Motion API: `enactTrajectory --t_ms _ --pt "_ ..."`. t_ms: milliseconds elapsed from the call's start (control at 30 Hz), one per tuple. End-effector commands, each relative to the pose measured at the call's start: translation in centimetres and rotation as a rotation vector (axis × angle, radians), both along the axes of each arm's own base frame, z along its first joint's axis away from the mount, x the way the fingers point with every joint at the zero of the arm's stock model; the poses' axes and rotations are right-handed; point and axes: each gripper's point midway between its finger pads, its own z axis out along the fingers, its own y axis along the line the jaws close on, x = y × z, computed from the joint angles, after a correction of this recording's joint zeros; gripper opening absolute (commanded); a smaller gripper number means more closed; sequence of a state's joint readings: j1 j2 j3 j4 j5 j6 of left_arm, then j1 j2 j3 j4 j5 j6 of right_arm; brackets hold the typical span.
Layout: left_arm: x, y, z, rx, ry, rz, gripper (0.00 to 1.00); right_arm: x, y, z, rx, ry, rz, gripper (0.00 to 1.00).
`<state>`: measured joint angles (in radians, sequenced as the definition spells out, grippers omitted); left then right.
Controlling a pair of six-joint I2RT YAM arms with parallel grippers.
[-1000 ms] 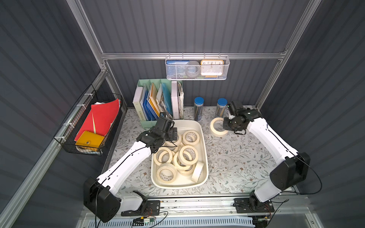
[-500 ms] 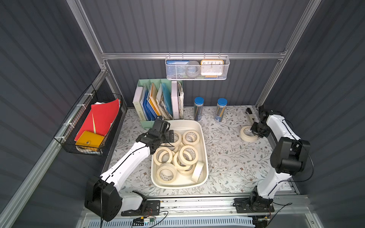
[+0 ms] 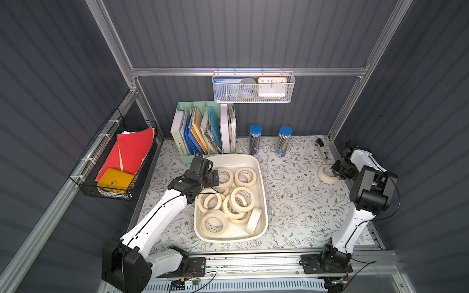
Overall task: Take out the art tape in the storage box
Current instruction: Place the art tape at the center of the board.
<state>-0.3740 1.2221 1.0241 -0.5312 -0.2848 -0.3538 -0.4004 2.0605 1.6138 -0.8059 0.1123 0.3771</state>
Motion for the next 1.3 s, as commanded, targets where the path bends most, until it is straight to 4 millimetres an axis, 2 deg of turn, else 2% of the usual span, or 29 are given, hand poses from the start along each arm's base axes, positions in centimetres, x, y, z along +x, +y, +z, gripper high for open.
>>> enactTrajectory --t_ms 0,100,333,400,467,500,600,733,800,900,1033,1133,1167,1267 --pt "-0.7 0.5 -0.1 -0.005 0.014 0.019 1.00 2.1 -1.2 0.1 -0.003 -0.073 -0.002 0.00" --pt "-0.9 0.7 0.2 -0.009 0.014 0.030 1.00 2.9 -1.6 -0.4 -0.013 -0.098 0.008 0.00" --pt "-1.1 1.1 0.6 -0.005 0.016 0.060 1.00 2.9 -2.1 -1.9 -0.026 -0.083 0.015 0.01" --pt "-1.0 1.0 0.6 -0.005 0.023 0.058 1.00 2.5 -2.1 -1.9 -0.032 -0.072 0.027 0.25" --pt "-0.9 1.0 0.6 0.000 0.029 0.056 1.00 2.1 -2.2 -1.3 -0.052 -0.073 0.033 0.53" --pt "-0.9 1.0 0.6 0.001 0.029 0.055 1.00 1.9 -2.3 -0.8 -0.064 -0.077 0.033 0.61" --pt "-0.7 0.8 0.6 0.001 0.030 0.048 1.00 1.3 -2.0 1.3 -0.086 -0.100 0.042 0.72" --pt "-0.2 0.9 0.5 0.053 0.043 0.025 1.00 0.1 -0.3 4.2 -0.145 -0.117 0.071 0.75" --pt "-0.2 0.6 0.2 0.060 0.063 0.006 1.00 -0.3 1.4 5.3 -0.173 -0.111 0.110 0.75" --pt "-0.5 0.2 -0.1 0.061 0.086 -0.024 1.00 -0.4 5.6 6.8 -0.184 -0.113 0.210 0.75" --pt "-0.7 -0.2 -1.1 0.062 0.126 -0.056 1.00 -0.3 14.6 7.8 -0.129 -0.102 0.455 0.75" --pt "-1.8 -1.8 -2.1 -0.011 0.202 -0.124 1.00 -1.0 21.4 8.1 -0.023 -0.126 0.614 0.75" --pt "-2.3 -2.3 -2.2 -0.034 0.218 -0.145 1.00 -1.4 23.2 8.2 0.004 -0.133 0.651 0.75" --pt "-3.2 -2.8 -1.7 -0.073 0.219 -0.167 0.97 -2.3 26.3 8.4 0.034 -0.138 0.725 0.75"
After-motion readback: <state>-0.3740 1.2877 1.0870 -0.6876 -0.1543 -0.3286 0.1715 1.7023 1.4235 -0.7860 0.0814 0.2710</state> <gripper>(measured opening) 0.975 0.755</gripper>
